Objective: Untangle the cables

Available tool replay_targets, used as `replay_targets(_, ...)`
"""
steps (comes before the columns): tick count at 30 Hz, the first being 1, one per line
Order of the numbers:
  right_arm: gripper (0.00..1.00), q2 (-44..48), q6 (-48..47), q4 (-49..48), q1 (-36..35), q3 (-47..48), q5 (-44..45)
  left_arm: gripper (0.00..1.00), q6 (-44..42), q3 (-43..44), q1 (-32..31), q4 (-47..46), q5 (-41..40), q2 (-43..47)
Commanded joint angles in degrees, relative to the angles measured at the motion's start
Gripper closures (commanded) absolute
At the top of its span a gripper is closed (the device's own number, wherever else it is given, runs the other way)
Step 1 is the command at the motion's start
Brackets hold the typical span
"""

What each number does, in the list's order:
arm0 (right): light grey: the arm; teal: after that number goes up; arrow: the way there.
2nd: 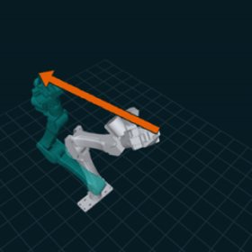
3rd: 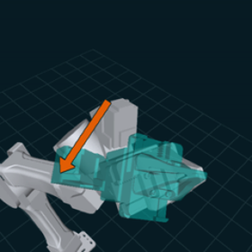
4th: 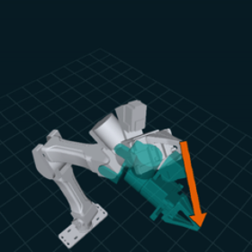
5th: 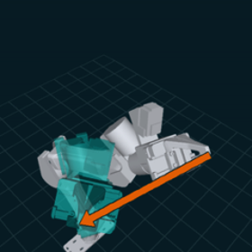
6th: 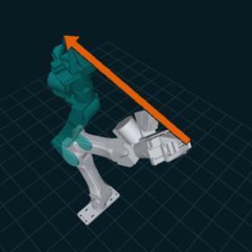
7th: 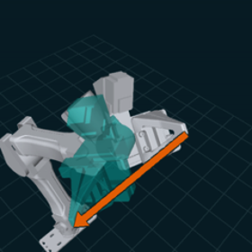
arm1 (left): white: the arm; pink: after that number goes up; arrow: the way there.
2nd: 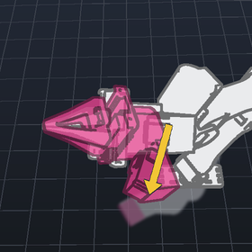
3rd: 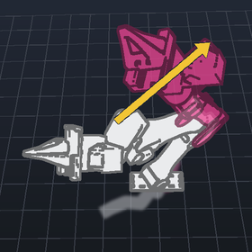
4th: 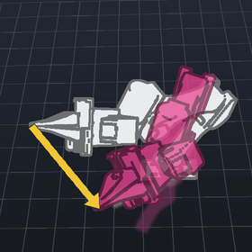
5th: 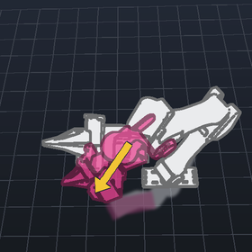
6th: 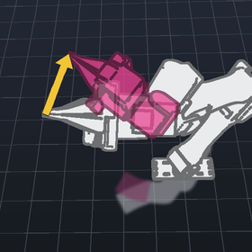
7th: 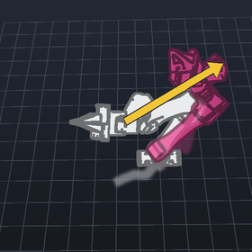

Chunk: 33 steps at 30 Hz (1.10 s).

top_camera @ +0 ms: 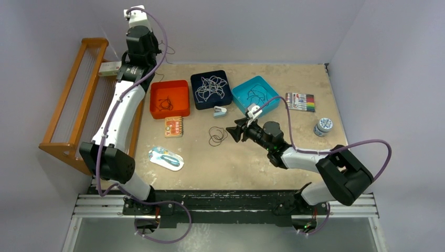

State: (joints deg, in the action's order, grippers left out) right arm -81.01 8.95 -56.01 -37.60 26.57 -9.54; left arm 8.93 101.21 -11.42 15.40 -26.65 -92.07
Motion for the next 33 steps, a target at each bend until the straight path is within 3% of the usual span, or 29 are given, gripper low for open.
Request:
replay_targets(1, 0.43, -0.3, -0.8, -2.4, -0.4, 2.7, 0.8, 1.0, 2.0, 0.4, 0.8, -2.6, 2.4, 0.8)
replay_targets(33, 0.43, -1.0, -0.8, -4.3, -0.4, 1.8, 0.0, 1.0, 8.7, -5.3, 1.8, 16.4, -3.2, -14.5)
